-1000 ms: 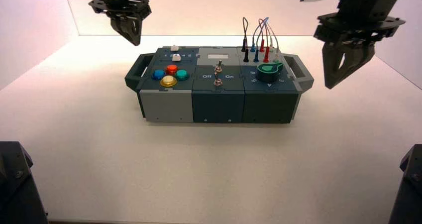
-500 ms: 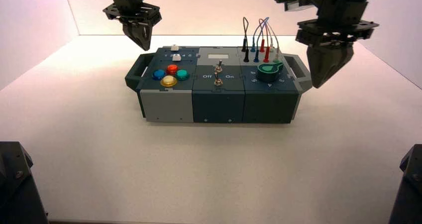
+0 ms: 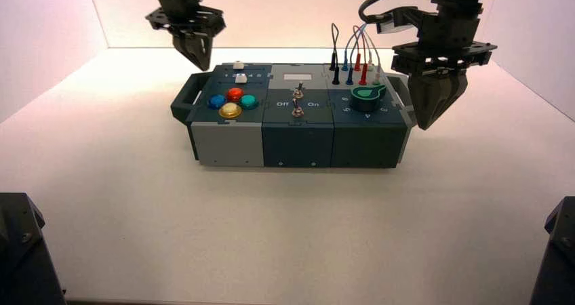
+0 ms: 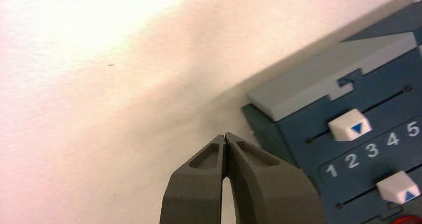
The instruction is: Rotate the box counterclockwise.
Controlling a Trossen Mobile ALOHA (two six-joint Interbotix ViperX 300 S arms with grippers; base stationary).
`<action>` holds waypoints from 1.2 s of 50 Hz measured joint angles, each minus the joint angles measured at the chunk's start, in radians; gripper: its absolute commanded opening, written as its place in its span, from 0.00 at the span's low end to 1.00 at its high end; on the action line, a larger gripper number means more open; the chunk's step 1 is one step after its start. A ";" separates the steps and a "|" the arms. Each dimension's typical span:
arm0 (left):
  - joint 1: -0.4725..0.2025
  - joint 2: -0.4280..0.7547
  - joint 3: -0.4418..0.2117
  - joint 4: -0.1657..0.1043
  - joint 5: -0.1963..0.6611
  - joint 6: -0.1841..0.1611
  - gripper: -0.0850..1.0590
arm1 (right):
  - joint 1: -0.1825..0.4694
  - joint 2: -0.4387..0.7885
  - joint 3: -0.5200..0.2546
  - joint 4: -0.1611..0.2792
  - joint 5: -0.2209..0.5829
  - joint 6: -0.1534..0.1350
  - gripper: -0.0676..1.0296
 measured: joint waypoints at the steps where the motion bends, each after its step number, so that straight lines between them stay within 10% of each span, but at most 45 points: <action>1: -0.005 0.002 0.000 0.000 0.000 0.000 0.05 | 0.000 0.000 0.000 0.000 -0.002 0.000 0.04; 60: -0.008 -0.064 0.143 0.000 0.118 -0.044 0.05 | -0.006 0.023 -0.058 -0.075 -0.141 -0.017 0.04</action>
